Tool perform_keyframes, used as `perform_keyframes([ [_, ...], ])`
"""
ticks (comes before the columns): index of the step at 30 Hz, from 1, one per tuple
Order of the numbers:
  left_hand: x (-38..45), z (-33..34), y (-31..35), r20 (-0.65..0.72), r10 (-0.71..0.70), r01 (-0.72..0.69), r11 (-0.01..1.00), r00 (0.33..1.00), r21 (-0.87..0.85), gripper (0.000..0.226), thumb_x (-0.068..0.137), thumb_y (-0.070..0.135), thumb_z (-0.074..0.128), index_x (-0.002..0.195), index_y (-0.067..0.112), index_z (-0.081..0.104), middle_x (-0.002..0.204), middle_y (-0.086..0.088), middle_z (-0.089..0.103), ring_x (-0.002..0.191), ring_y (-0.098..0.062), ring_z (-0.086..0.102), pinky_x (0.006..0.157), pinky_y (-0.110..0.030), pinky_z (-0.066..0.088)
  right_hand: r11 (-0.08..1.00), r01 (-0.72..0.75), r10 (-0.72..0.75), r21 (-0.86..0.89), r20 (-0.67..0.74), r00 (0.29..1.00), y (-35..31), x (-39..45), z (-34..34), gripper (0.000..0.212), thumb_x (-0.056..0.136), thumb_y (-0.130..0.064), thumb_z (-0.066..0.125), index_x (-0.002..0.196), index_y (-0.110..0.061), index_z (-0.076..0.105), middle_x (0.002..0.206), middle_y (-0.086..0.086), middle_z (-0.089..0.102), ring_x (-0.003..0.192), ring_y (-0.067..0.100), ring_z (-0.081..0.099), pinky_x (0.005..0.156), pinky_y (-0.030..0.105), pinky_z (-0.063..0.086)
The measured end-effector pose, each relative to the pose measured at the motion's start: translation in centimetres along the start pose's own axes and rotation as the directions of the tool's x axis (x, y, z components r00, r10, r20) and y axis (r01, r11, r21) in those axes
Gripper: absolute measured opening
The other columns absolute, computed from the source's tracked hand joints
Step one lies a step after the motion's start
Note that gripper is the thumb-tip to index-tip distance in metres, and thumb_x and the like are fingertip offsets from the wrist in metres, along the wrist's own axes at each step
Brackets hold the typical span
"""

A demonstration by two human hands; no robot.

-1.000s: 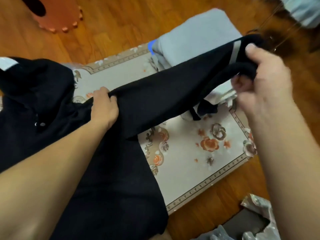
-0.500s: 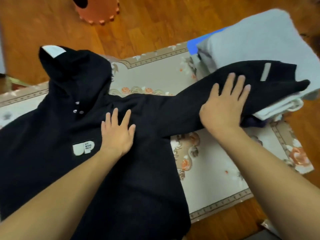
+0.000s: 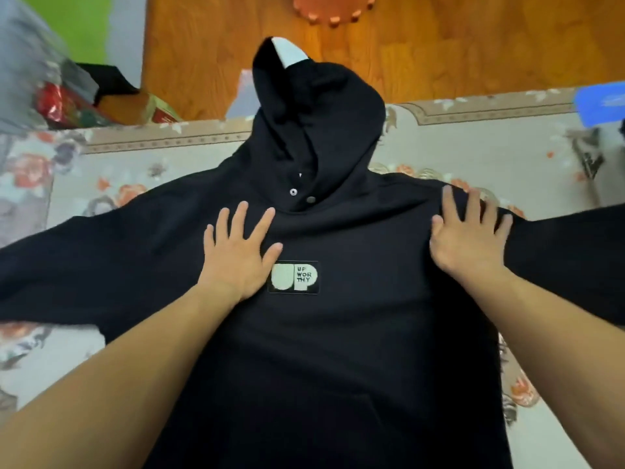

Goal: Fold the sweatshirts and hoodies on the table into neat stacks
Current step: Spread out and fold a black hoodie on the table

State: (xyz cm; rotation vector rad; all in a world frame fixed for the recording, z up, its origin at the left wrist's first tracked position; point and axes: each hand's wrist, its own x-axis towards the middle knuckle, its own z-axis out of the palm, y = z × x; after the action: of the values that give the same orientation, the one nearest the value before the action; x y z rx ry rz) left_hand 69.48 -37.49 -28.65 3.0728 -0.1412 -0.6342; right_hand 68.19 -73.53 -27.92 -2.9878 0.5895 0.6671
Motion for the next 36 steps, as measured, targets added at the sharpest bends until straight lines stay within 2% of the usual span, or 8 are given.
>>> perform_keyframes([
  [2,1.0,-1.5,-0.6,-0.088,0.056,-0.056,0.998,0.994,0.005,0.058,0.103,0.059,0.031,0.159,0.043,0.026,0.159,-0.010,0.030,0.140,-0.034,0.028,0.113,-0.048,0.028,0.992,-0.120,0.120,0.039,0.001,0.993,-3.6,0.5,-2.8,0.066,0.100,-0.032,0.038,0.160,-0.019,0.016,0.167,0.016,0.003,0.151,0.045,0.003,0.121,0.059,0.004],
  [6,4.3,-4.2,-1.4,-0.313,0.078,-0.139,0.974,0.947,-0.178,0.045,0.102,0.037,0.051,0.144,0.020,0.054,0.137,-0.013,0.048,0.122,-0.035,0.044,0.102,-0.050,0.039,0.947,0.211,-0.132,0.241,-0.307,0.943,-12.3,2.7,-7.7,0.048,0.091,-0.022,0.049,0.135,-0.004,0.051,0.152,0.022,0.036,0.137,0.045,0.034,0.116,0.051,0.029],
  [12,11.8,-6.5,1.1,-0.336,-0.096,-0.140,0.777,0.937,-0.613,0.042,0.100,0.036,0.056,0.137,0.015,0.054,0.120,-0.003,0.052,0.110,-0.024,0.056,0.092,-0.036,0.046,0.873,0.420,-0.403,0.248,-0.119,0.908,-21.7,7.7,-9.2,0.084,0.094,-0.042,0.061,0.160,-0.016,0.016,0.165,0.010,0.014,0.149,0.037,0.014,0.116,0.046,0.028],
  [18,18.0,-8.5,4.4,-0.254,-0.231,0.023,0.781,0.939,-0.624,0.049,0.093,0.047,0.061,0.130,0.017,0.053,0.129,-0.008,0.051,0.117,-0.031,0.056,0.090,-0.041,0.045,0.951,0.307,-0.304,-0.036,-0.287,0.908,-20.8,11.1,-6.7,0.073,0.090,-0.024,0.067,0.150,-0.007,0.028,0.146,0.017,0.038,0.131,0.038,0.039,0.096,0.048,0.045],
  [22,19.2,-10.0,3.6,-0.262,-0.167,0.062,0.929,0.951,-0.365,0.043,0.093,0.028,0.056,0.133,0.013,0.050,0.132,-0.014,0.057,0.121,-0.040,0.057,0.096,-0.046,0.047,0.950,0.137,-0.055,0.281,-0.280,0.959,-18.7,12.5,-9.4,0.035,0.095,-0.012,0.052,0.129,-0.004,0.049,0.132,0.022,0.054,0.119,0.043,0.055,0.090,0.044,0.045],
  [28,18.9,-14.5,2.3,-0.380,-0.556,0.231,0.739,0.739,-0.633,0.031,0.099,0.037,0.044,0.121,0.017,0.056,0.125,-0.013,0.064,0.113,-0.041,0.059,0.083,-0.042,0.038,0.835,0.208,0.113,0.509,-0.529,0.841,-18.6,13.0,-12.8,0.040,0.097,-0.006,0.036,0.135,-0.013,0.046,0.116,0.016,0.064,0.105,0.040,0.058,0.073,0.040,0.034],
  [32,18.4,-13.6,3.1,-0.511,-0.429,-0.028,0.745,0.744,-0.666,0.016,0.098,0.032,0.048,0.095,0.016,0.050,0.107,-0.009,0.062,0.099,-0.032,0.056,0.075,-0.034,0.032,0.809,0.215,-0.055,0.547,-0.294,0.954,-19.9,12.6,-11.0,0.075,0.100,-0.027,0.047,0.161,-0.017,0.006,0.151,0.018,0.040,0.135,0.039,0.041,0.106,0.048,0.036],
  [36,17.2,-10.8,2.7,-0.365,0.131,-0.356,0.659,0.922,-0.663,0.029,0.102,0.020,0.049,0.127,0.015,0.061,0.136,-0.005,0.062,0.128,-0.020,0.054,0.111,-0.030,0.037,0.863,0.432,-0.262,0.264,-0.497,0.827,-20.7,9.3,-8.3,0.073,0.101,-0.043,0.043,0.162,-0.021,0.008,0.167,0.014,0.012,0.152,0.037,0.011,0.122,0.052,0.014],
])
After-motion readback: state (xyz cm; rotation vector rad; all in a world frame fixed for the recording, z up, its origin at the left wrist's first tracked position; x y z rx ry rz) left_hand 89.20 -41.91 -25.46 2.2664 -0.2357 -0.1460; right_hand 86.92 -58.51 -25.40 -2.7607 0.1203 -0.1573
